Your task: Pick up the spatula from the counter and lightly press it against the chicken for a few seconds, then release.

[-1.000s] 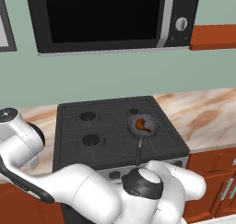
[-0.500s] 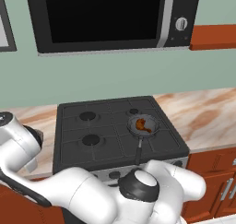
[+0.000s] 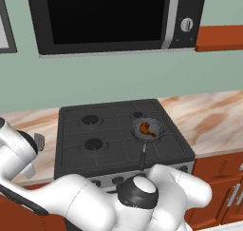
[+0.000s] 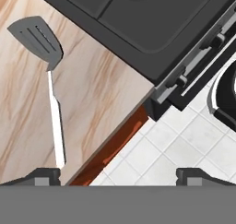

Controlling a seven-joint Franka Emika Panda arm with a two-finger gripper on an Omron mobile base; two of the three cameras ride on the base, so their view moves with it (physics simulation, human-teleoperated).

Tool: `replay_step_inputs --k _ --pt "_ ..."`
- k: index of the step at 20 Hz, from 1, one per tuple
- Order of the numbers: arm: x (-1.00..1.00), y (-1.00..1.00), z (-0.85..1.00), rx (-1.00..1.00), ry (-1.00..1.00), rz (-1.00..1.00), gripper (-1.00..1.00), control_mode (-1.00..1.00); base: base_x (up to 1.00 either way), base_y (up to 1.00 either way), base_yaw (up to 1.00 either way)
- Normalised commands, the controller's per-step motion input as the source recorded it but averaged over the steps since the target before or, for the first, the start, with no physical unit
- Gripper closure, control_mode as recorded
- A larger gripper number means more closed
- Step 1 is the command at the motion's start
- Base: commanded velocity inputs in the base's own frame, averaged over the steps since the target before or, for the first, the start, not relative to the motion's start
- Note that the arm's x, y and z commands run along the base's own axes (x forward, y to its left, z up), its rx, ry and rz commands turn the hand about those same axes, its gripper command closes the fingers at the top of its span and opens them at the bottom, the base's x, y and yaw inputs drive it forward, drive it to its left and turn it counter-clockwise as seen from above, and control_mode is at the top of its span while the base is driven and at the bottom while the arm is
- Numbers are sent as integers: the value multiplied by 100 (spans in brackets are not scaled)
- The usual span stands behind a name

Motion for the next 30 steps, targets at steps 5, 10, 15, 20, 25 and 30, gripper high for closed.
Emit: replay_step_inputs --k 5,10,15,20,25,30 --pt "0 3 -2 -3 0 -2 -100 -100 0 0 0" --pt "0 0 -4 -2 0 -1 -100 -100 0 0 0" --pt "0 0 -6 -1 0 -2 -100 -100 0 0 0" --pt "0 0 -10 0 0 -1 -100 -100 0 0 0" --pt "4 0 -8 0 0 0 -100 -100 0 0 0" --pt "13 0 0 -2 0 0 -100 -100 0 0 0"
